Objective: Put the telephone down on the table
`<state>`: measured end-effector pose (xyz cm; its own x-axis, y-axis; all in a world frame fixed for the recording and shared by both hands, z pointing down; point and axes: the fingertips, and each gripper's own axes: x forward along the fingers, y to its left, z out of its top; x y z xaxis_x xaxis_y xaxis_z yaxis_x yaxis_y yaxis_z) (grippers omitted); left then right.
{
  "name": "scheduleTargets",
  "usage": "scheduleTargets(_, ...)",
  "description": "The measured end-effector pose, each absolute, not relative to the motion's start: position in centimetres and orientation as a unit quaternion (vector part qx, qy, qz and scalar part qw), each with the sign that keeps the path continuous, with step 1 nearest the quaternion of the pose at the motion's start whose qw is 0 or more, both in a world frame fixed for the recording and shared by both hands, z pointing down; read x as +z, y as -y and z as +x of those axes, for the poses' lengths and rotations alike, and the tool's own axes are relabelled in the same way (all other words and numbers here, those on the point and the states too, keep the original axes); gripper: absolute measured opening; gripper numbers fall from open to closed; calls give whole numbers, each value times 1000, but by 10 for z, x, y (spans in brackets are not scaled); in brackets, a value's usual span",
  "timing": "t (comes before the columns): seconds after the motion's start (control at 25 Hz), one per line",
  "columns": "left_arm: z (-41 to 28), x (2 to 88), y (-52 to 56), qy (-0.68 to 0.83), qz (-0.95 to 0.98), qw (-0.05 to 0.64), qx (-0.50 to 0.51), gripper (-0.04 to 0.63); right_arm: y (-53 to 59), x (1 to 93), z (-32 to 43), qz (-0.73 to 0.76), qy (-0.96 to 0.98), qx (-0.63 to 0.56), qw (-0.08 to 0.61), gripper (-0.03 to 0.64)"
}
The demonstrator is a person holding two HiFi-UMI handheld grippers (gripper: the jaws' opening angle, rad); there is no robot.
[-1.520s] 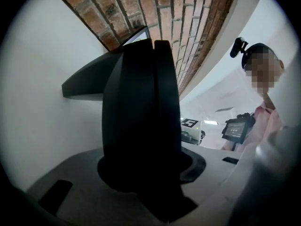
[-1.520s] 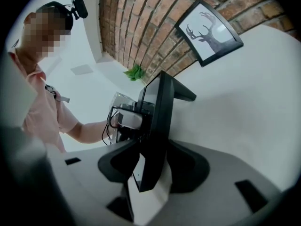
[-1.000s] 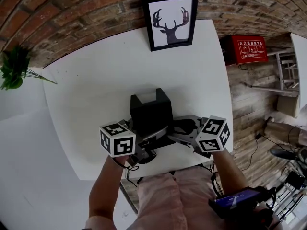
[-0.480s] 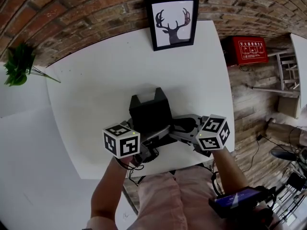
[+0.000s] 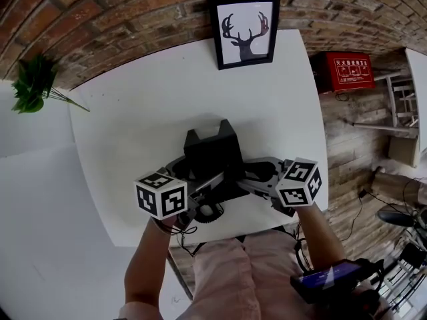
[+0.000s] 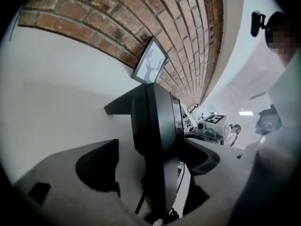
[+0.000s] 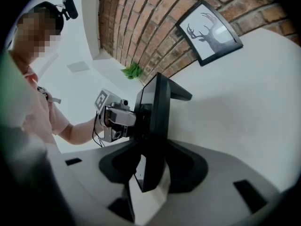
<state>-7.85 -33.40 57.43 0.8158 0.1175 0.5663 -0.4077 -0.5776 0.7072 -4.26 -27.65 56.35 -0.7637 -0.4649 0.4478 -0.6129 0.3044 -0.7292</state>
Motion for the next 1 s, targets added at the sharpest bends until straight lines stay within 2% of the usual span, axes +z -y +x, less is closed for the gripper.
scheduleTargets(0.4, -109, 555, 329, 151, 846, 444, 253, 434, 281, 561, -42, 356, 804, 473, 63, 189)
scheduleTargets(0.56, -127, 527, 339, 193, 863, 405, 232, 434, 290, 546, -35, 380, 805, 453, 36, 221)
scheduleTargets(0.76, -147, 484, 348, 236, 886, 347, 199, 432, 297, 519, -27, 409, 814, 410, 41, 233)
scheduleTargets(0.84, -149, 460, 355, 254, 898, 316, 174, 407, 305, 500, -21, 430, 817, 382, 38, 232)
scheduleTargets(1.0, -150, 397, 366, 288, 918, 253, 103, 275, 316, 440, -17, 473, 826, 305, 28, 213)
